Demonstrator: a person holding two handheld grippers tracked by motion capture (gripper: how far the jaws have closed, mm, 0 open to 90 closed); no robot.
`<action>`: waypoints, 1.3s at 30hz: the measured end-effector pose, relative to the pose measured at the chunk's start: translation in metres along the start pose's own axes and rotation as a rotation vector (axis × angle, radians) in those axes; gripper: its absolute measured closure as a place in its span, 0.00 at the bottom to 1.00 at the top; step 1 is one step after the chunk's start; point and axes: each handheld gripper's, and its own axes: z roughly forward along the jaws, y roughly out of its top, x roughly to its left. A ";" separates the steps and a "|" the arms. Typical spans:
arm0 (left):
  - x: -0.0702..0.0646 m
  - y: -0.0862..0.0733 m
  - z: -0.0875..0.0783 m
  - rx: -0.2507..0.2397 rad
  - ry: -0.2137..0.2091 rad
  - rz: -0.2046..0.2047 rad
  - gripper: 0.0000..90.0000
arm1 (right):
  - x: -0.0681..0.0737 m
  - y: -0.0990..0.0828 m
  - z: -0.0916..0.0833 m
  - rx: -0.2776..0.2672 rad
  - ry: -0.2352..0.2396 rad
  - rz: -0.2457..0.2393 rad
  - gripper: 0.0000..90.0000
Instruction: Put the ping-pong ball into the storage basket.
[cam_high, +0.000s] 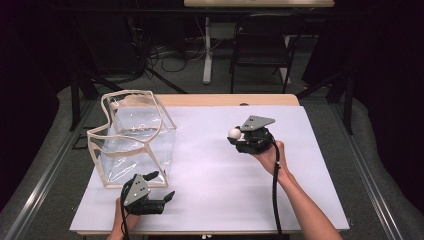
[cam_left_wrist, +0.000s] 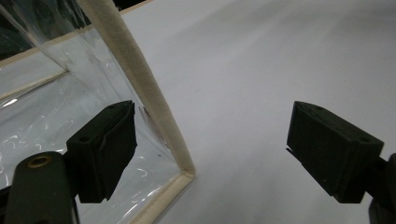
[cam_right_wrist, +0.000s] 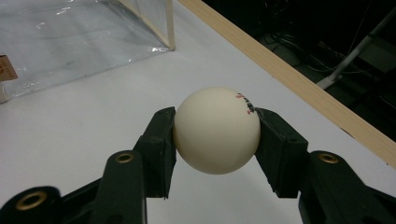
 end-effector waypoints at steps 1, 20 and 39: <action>0.000 0.000 0.000 0.000 -0.001 -0.002 0.18 | 0.000 0.001 0.001 -0.001 0.001 -0.004 0.56; 0.000 0.000 0.000 0.000 -0.002 -0.001 0.18 | 0.000 0.015 0.009 -0.008 0.010 -0.020 0.56; 0.000 0.000 0.001 0.000 -0.004 0.002 0.18 | 0.001 0.029 0.017 -0.007 0.024 -0.035 0.56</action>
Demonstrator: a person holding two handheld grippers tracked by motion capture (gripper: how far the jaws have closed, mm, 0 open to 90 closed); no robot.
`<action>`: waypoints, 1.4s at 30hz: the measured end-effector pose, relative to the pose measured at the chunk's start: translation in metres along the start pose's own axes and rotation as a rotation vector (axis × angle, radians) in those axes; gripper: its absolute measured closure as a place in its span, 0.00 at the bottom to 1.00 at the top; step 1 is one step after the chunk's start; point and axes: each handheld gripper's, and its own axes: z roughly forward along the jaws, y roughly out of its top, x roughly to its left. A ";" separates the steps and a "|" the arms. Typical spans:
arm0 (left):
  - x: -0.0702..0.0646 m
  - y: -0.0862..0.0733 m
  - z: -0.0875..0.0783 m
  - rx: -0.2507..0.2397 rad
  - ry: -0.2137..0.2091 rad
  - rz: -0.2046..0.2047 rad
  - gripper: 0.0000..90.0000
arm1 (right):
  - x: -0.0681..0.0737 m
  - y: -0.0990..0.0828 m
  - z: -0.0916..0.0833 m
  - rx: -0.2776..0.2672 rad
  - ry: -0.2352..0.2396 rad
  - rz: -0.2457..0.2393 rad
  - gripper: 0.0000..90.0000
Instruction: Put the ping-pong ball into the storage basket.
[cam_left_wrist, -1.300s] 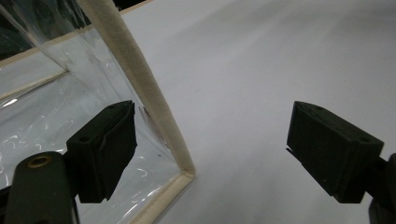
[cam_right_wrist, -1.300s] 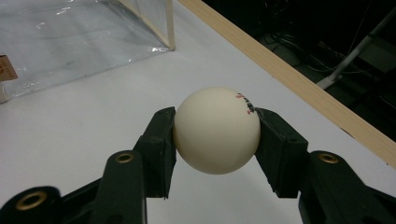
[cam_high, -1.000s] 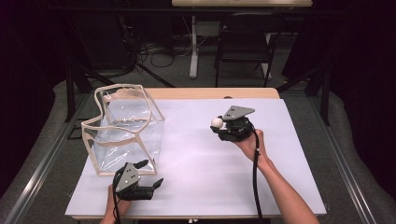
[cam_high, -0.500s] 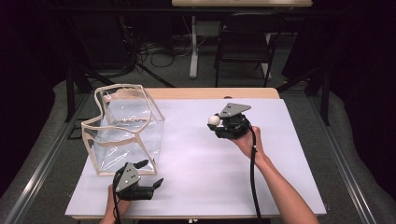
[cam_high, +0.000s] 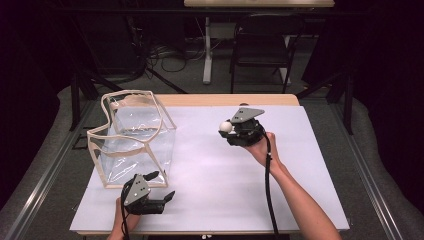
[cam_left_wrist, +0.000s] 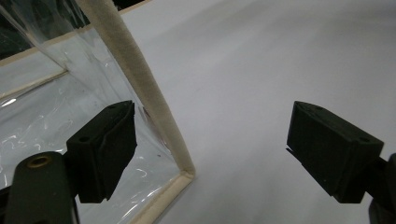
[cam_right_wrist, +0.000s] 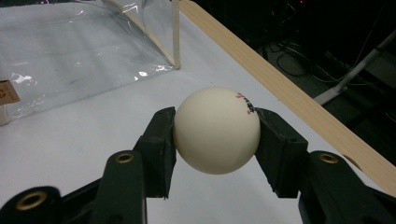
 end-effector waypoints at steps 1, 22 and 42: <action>0.000 0.000 0.000 0.000 0.001 0.000 0.18 | 0.000 0.001 0.000 -0.001 0.003 -0.003 0.56; 0.000 0.000 0.000 0.001 0.000 -0.002 0.18 | 0.003 0.017 0.007 0.001 0.013 -0.031 0.56; 0.000 0.000 0.000 0.002 -0.001 0.000 0.18 | 0.007 0.036 0.017 0.000 0.027 -0.060 0.56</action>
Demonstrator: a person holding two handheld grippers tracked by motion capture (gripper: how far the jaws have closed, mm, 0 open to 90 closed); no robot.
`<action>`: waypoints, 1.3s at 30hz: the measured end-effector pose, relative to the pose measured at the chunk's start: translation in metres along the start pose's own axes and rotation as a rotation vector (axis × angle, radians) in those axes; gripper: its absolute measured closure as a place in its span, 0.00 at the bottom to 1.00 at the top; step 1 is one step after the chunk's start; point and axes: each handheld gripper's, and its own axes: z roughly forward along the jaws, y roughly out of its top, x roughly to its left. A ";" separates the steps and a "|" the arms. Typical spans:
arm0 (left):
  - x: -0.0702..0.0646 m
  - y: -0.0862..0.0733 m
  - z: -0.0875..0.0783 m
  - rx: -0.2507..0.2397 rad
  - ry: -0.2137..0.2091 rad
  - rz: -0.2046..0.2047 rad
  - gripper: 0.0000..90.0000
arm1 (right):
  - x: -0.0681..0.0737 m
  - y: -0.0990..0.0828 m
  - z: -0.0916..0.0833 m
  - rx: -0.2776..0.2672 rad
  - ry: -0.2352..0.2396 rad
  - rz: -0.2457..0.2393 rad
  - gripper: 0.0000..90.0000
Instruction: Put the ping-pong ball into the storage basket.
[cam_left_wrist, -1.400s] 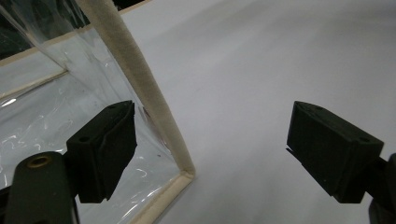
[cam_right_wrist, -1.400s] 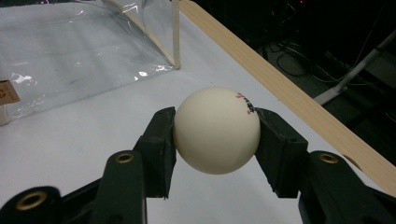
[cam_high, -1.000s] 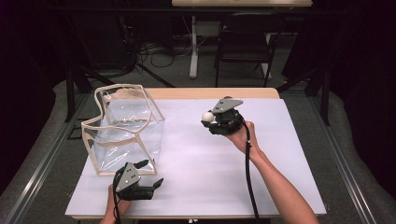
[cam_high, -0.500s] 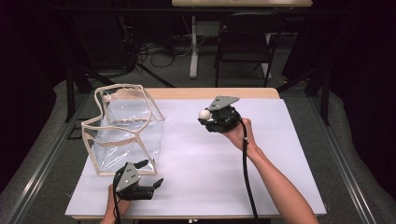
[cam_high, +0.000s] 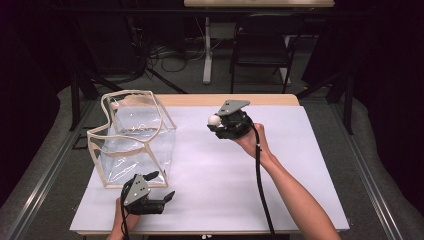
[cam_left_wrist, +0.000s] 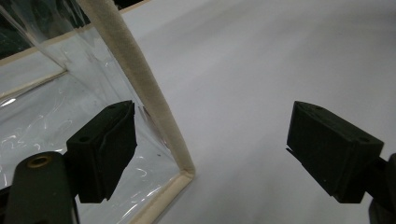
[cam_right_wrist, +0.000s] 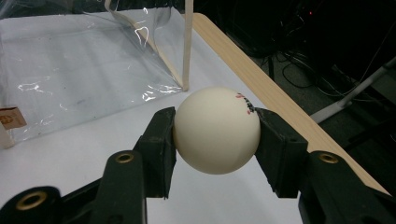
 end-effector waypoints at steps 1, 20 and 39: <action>0.000 0.000 0.000 0.000 0.000 0.000 0.18 | 0.000 0.001 0.001 -0.002 0.001 0.000 0.56; 0.000 0.000 0.000 0.001 -0.001 0.001 0.18 | 0.003 0.013 0.010 0.010 0.015 -0.014 0.56; 0.000 0.000 0.000 0.003 -0.002 0.002 0.18 | 0.005 0.028 0.016 0.005 0.027 -0.030 0.56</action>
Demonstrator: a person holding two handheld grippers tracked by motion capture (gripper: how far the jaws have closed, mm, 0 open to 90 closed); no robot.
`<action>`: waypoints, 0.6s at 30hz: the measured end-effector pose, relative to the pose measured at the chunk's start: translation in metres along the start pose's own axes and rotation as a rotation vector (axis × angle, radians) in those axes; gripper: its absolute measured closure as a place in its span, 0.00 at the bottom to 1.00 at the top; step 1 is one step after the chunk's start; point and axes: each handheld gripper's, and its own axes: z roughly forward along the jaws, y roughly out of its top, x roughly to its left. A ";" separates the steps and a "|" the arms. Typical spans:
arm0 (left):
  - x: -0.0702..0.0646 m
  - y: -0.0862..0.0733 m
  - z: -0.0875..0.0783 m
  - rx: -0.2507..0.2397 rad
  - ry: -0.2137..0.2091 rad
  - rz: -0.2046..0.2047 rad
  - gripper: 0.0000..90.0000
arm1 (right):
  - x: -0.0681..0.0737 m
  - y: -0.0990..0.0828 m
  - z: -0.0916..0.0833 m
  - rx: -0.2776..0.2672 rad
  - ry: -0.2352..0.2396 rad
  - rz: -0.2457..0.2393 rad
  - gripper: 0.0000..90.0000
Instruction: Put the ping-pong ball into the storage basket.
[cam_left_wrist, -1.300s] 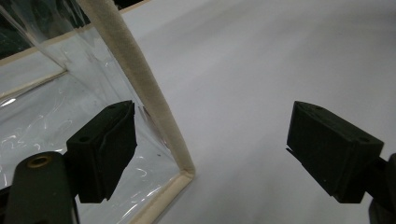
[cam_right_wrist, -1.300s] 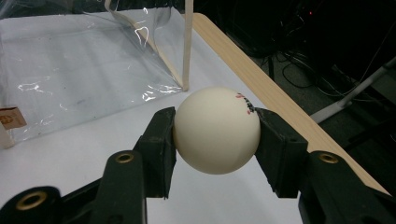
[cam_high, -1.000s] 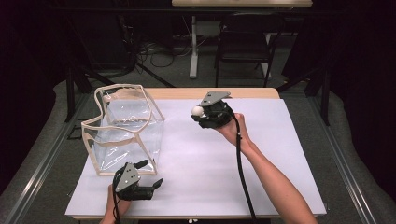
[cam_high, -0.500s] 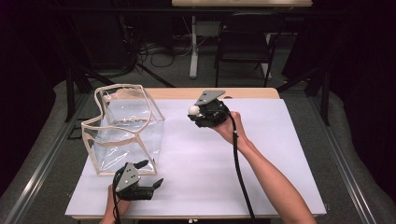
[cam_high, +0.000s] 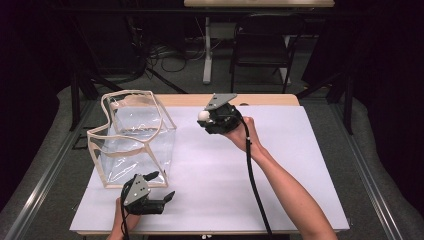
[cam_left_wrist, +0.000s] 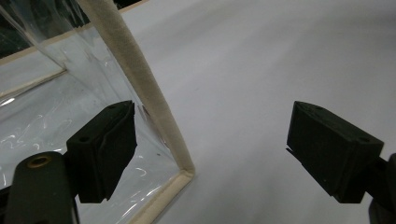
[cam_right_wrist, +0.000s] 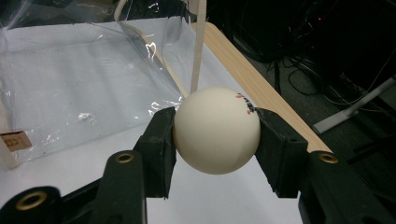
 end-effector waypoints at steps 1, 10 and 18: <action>0.000 0.000 0.000 0.000 0.000 0.000 0.18 | 0.000 0.000 0.000 0.000 0.000 0.000 0.56; 0.000 0.000 0.000 -0.001 0.000 0.000 0.18 | 0.000 0.007 0.003 0.001 0.005 -0.007 0.56; 0.000 0.000 0.000 -0.001 0.000 -0.001 0.18 | 0.000 0.011 0.006 0.007 0.009 -0.010 0.56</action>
